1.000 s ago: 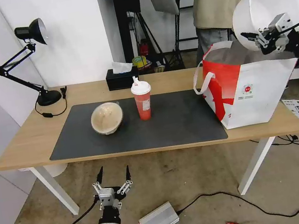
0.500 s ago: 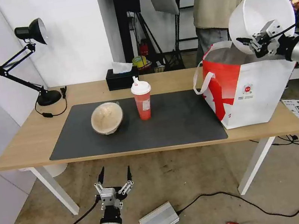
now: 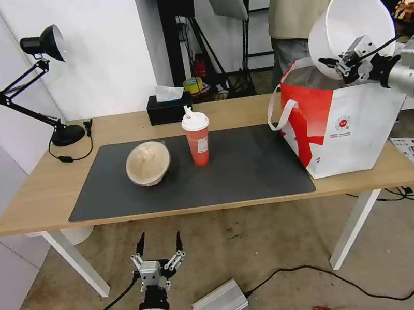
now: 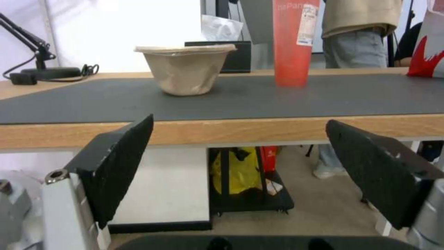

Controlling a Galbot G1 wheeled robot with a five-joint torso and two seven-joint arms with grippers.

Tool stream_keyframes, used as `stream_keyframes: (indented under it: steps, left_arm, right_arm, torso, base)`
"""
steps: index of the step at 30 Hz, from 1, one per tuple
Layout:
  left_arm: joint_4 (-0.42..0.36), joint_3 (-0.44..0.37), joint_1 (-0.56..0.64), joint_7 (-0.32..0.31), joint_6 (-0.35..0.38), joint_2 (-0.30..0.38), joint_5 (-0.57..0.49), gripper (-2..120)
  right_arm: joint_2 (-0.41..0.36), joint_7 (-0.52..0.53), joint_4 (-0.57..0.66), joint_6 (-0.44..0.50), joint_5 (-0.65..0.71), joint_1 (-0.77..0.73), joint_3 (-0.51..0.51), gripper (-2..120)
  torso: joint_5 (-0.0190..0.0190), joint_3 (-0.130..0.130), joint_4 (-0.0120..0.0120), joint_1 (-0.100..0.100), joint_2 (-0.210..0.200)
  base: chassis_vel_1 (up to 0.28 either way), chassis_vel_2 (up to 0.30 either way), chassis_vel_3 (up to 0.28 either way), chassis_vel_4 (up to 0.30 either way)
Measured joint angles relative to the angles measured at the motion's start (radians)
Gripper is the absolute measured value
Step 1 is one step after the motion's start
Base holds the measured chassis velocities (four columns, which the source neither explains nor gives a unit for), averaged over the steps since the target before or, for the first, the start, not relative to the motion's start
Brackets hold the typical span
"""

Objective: Pick up the trash from the table and place it into the takeout bag.

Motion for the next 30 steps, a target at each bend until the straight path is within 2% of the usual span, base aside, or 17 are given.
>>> stream_keyframes:
  steps: [22,30]
  left_arm:
    - [0.014,-0.002,-0.011,0.018,-0.003,-0.002,-0.006,100]
    - [0.015,-0.003,-0.012,0.018,-0.003,-0.001,-0.007,100]
  right_arm:
    - [0.004,-0.047,-0.035,0.003,-0.033,0.006,-0.029,0]
    - [0.026,-0.043,-0.077,0.004,-0.039,0.056,-0.061,0]
  torso:
    - [0.0,0.0,0.0,0.0,0.0]
    - [0.0,0.0,0.0,0.0,0.0]
  base:
    - [0.0,0.0,0.0,0.0]
    - [0.0,0.0,0.0,0.0]
